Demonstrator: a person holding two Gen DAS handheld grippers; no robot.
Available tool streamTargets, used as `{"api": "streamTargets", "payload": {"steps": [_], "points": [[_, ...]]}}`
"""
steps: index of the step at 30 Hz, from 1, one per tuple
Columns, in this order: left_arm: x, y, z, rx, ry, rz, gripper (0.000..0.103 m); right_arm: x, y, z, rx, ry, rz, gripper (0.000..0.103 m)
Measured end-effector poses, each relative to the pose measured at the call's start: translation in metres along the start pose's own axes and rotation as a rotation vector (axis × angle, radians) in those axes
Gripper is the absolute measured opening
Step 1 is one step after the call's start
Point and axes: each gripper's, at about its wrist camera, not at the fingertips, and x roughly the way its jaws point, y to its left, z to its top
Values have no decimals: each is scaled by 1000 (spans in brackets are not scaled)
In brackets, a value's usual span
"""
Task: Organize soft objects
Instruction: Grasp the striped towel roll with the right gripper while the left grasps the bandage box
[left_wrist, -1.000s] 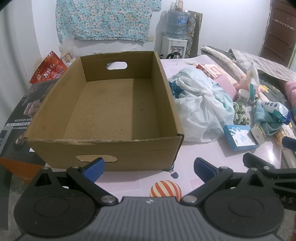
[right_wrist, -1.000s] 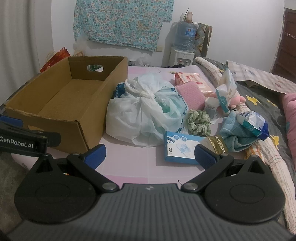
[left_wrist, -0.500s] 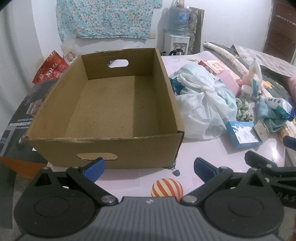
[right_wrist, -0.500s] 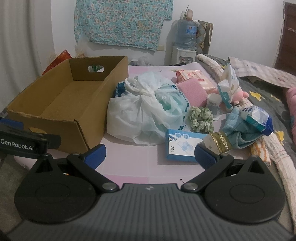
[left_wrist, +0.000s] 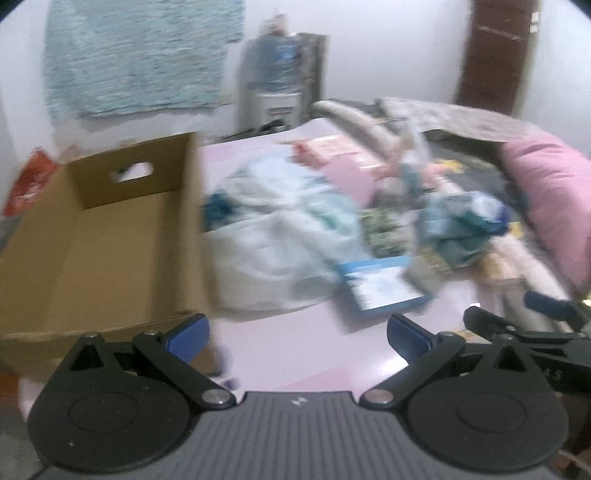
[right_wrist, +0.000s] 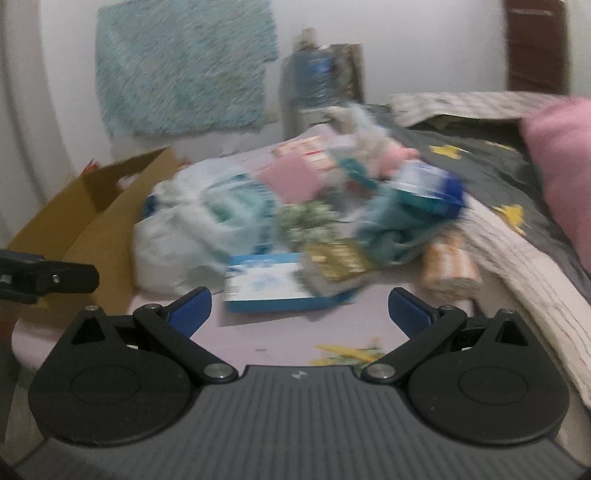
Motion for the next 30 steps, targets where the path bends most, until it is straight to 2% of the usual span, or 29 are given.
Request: {"api": "streamTargets", "payload": {"steps": [3, 6, 9, 11, 15, 19, 24, 26, 30], "points": [[16, -24, -1, 27, -13, -65, 101, -1, -40, -6, 72, -20, -17, 102], [34, -46, -1, 75, -12, -91, 94, 0, -73, -10, 149, -31, -3, 102], [57, -61, 1, 92, 18, -97, 76, 6, -92, -13, 209, -34, 40, 102], [72, -64, 6, 78, 38, -96, 59, 13, -100, -16, 241, -20, 84, 101], [92, -64, 24, 42, 9, -21, 47, 31, -101, -21, 272, 22, 142, 94], [112, -73, 46, 76, -34, 93, 33, 45, -95, -25, 282, 53, 184, 87], [145, -86, 59, 137, 11, 107, 21, 65, -81, -24, 282, 91, 271, 75], [157, -90, 60, 153, 44, 110, 9, 74, -75, -24, 280, 114, 310, 74], [175, -92, 61, 181, 74, 118, 9, 87, -65, -25, 282, 145, 363, 74]]}}
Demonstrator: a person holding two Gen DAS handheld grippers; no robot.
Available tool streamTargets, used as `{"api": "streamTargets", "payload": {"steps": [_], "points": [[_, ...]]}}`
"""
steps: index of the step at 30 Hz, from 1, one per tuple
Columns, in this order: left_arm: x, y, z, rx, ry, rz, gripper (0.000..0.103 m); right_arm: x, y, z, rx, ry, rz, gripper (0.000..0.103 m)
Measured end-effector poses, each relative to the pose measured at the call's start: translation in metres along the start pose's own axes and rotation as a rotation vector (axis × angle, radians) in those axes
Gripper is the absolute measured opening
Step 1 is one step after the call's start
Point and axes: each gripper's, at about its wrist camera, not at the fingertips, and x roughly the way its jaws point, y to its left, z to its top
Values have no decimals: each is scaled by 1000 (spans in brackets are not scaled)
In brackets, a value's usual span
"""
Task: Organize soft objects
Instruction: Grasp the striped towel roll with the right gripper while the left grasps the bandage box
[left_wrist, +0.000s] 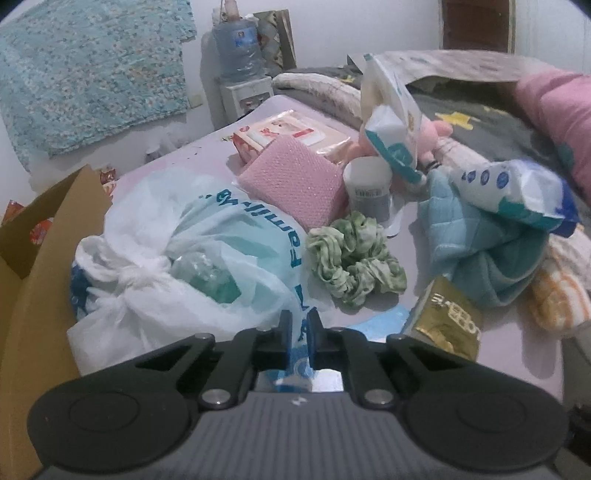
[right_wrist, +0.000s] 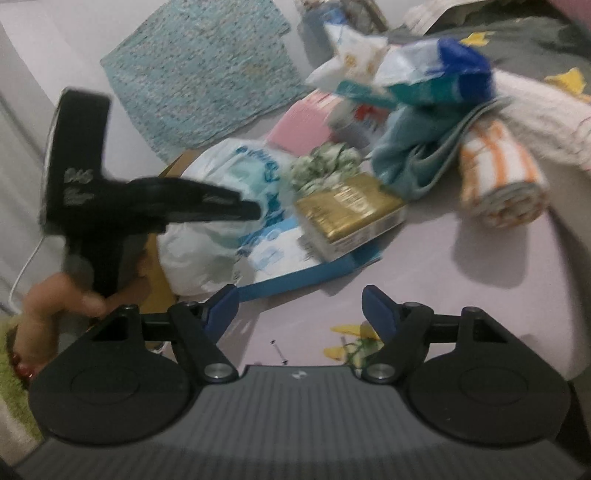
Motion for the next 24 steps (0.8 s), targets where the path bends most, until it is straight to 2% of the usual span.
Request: {"api": "streamTargets", "payload": {"steps": [3, 8, 14, 21, 24], "points": [[11, -1, 3, 13, 23, 7, 9, 10, 2, -1, 8, 23, 21, 74], [23, -2, -1, 34, 112, 6, 9, 21, 3, 2, 17, 41, 31, 74], [25, 9, -24, -6, 233, -68, 9, 24, -1, 3, 33, 52, 24, 74], [5, 22, -51, -52, 241, -123, 11, 15, -12, -3, 52, 43, 21, 73], [-6, 25, -60, -58, 219, -150, 18, 11, -15, -4, 64, 42, 28, 70]]}}
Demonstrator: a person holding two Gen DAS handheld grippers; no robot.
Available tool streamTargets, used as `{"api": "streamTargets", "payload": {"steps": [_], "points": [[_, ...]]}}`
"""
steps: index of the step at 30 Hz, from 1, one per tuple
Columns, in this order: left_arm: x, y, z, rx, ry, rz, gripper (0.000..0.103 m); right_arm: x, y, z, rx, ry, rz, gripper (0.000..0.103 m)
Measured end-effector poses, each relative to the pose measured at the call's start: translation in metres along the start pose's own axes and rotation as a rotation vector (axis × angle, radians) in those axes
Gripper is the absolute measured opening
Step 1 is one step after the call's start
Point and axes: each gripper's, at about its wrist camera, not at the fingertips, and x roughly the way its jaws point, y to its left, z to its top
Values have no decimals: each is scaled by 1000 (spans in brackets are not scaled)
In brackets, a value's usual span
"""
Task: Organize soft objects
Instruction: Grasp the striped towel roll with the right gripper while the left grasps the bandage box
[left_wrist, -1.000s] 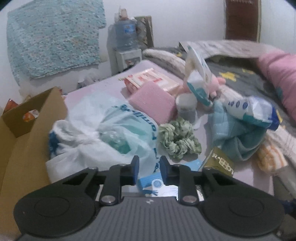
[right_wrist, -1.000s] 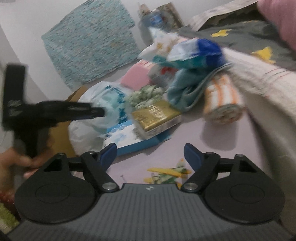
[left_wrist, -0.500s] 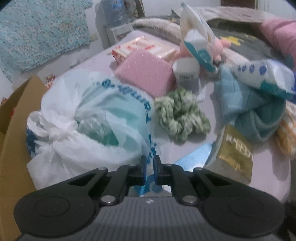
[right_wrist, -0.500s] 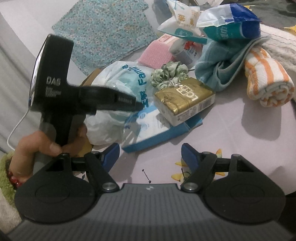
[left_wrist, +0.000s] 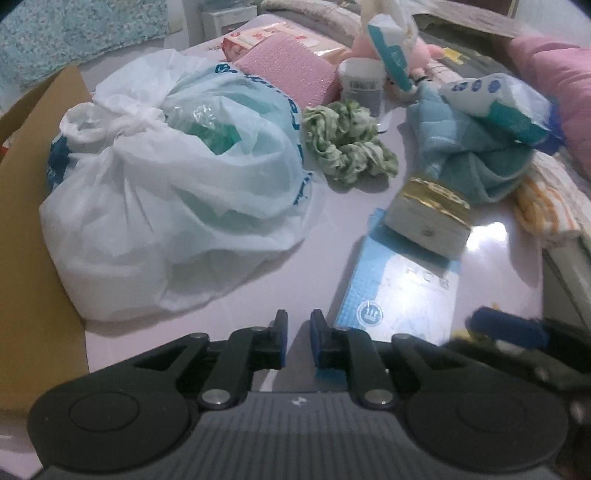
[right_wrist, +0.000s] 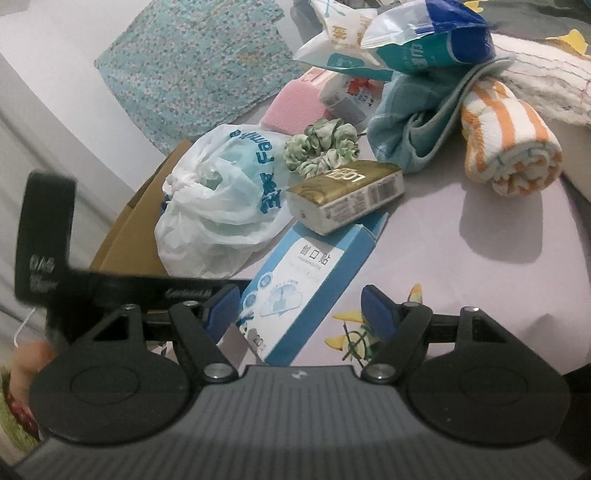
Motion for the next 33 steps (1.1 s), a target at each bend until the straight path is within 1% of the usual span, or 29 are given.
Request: {"api": "streamTargets", "payload": {"steps": [1, 2, 3, 4, 5, 7, 8, 10, 12, 13, 14, 16, 19, 21, 22, 24, 25, 29, 30, 33], "points": [[-4, 2, -2, -6, -15, -13, 22, -3, -2, 0, 4, -1, 4, 70], [-9, 4, -4, -17, -37, -27, 32, -6, -3, 0, 7, -4, 7, 69], [-14, 7, -4, -25, -54, -38, 38, -10, -5, 0, 8, -7, 7, 69], [-17, 6, -2, -31, -70, -46, 52, -15, -7, 0, 8, -13, 2, 69], [-21, 7, -1, -34, -90, -63, 61, -19, -9, 1, 7, -21, -7, 69], [-25, 2, 6, -23, -107, -97, 66, -32, -15, 2, 12, -44, -34, 69], [-26, -3, 9, -2, -103, -117, 72, -38, -18, 3, 17, -58, -47, 70], [-22, -15, 15, 47, -85, -144, 80, -49, -25, 6, 34, -92, -68, 70], [-18, -29, 18, 92, -70, -169, 80, -53, -30, 8, 47, -108, -77, 70], [-16, -35, 19, 111, -60, -179, 83, -53, -31, 10, 49, -112, -85, 70], [-12, -41, 18, 132, -49, -189, 87, -53, -32, 11, 48, -117, -90, 70], [-2, -55, 18, 184, -24, -183, 88, -56, -35, 13, 56, -129, -103, 70], [11, -70, 15, 232, 3, -134, 88, -61, -40, 14, 73, -142, -121, 70], [16, -74, 12, 242, 10, -100, 83, -64, -43, 15, 71, -152, -150, 70], [18, -74, 11, 244, 11, -91, 79, -67, -43, 16, 68, -160, -163, 70], [19, -68, 10, 213, 10, -109, 73, -72, -44, 19, 59, -177, -185, 70], [19, -64, 11, 193, 15, -115, 73, -74, -44, 21, 51, -186, -194, 70], [15, -48, 10, 162, 14, -76, 73, -77, -41, 35, -1, -211, -237, 71], [13, -42, 9, 145, 15, -73, 73, -76, -39, 40, -13, -213, -251, 73], [9, -25, 6, 98, 14, -75, 73, -76, -35, 54, -41, -231, -255, 74]]}}
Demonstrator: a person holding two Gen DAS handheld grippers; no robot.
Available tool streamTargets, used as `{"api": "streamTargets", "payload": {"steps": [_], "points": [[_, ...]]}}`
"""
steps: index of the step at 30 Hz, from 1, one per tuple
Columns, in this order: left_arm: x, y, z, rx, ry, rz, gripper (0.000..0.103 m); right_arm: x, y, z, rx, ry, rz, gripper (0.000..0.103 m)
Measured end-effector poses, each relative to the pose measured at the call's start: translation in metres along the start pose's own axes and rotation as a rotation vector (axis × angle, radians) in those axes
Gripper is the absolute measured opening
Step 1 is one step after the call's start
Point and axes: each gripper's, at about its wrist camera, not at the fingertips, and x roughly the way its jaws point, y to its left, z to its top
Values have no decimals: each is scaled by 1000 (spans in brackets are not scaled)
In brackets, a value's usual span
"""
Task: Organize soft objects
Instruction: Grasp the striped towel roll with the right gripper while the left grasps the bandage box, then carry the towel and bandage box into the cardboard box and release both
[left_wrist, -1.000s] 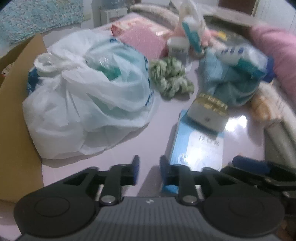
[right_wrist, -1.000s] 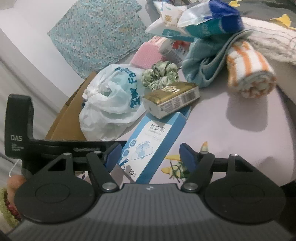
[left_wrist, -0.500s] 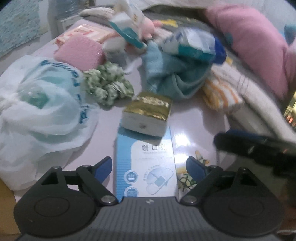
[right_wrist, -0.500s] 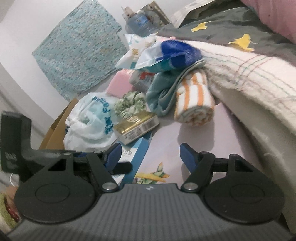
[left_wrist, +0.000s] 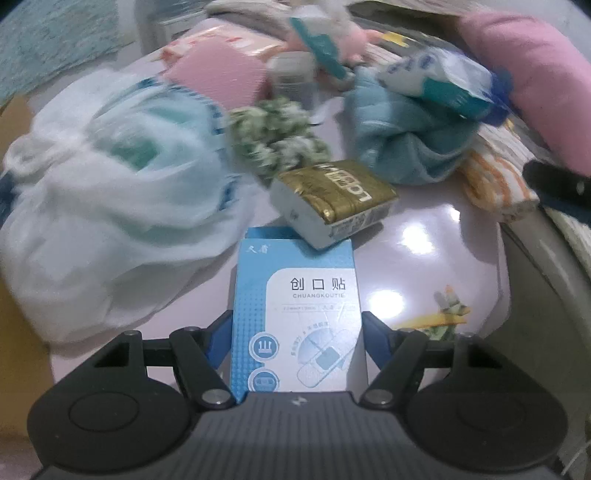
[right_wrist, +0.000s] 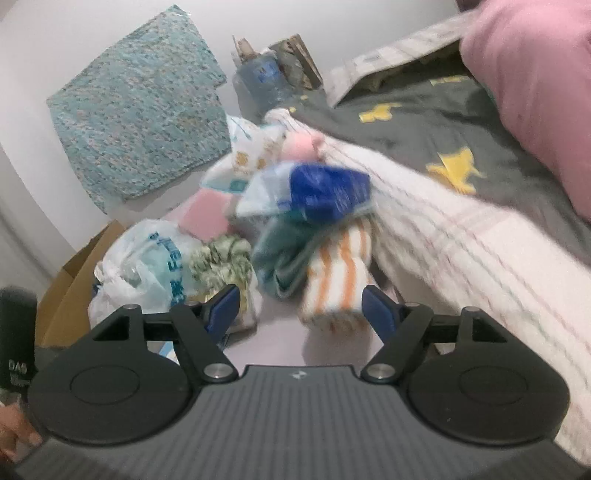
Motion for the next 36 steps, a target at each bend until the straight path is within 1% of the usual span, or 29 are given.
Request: {"api": "streamTargets", "payload": {"steps": [5, 9, 12, 13, 14, 15, 16, 19, 23, 25, 28, 29, 31, 36], "points": [[-11, 27, -13, -85, -7, 8, 72, 8, 8, 16, -40, -3, -53, 74], [-16, 43, -22, -145, -12, 3, 72, 23, 11, 23, -99, 44, -108, 74], [-17, 49, -28, -168, -9, -3, 72, 42, 9, 25, -135, 101, -147, 73], [-17, 50, -30, -175, -8, -7, 72, 49, 8, 26, -138, 120, -154, 71], [-15, 49, -29, -181, -7, -10, 72, 56, 4, 26, -129, 144, -161, 59], [-15, 49, -29, -187, -9, -15, 72, 60, 2, 25, -115, 162, -161, 43], [-16, 50, -30, -192, -11, -19, 72, 62, -2, 25, -79, 183, -146, 43], [-16, 51, -30, -201, -18, -32, 72, 53, -9, 21, 38, 188, -108, 42], [-18, 53, -30, -207, -24, -49, 72, 33, -26, 6, 278, 206, -10, 42], [-18, 53, -31, -211, -23, -55, 72, 29, -34, -6, 400, 233, 62, 41], [-17, 52, -32, -217, -25, -59, 72, 31, -38, -20, 557, 270, 208, 41], [-18, 52, -32, -221, -28, -64, 72, 31, -38, -25, 591, 274, 248, 41], [-22, 52, -34, -224, -40, -74, 72, 30, -31, -34, 631, 280, 316, 41], [-38, 54, -38, -232, -89, -125, 72, 23, -6, -52, 595, 312, 377, 41]]}}
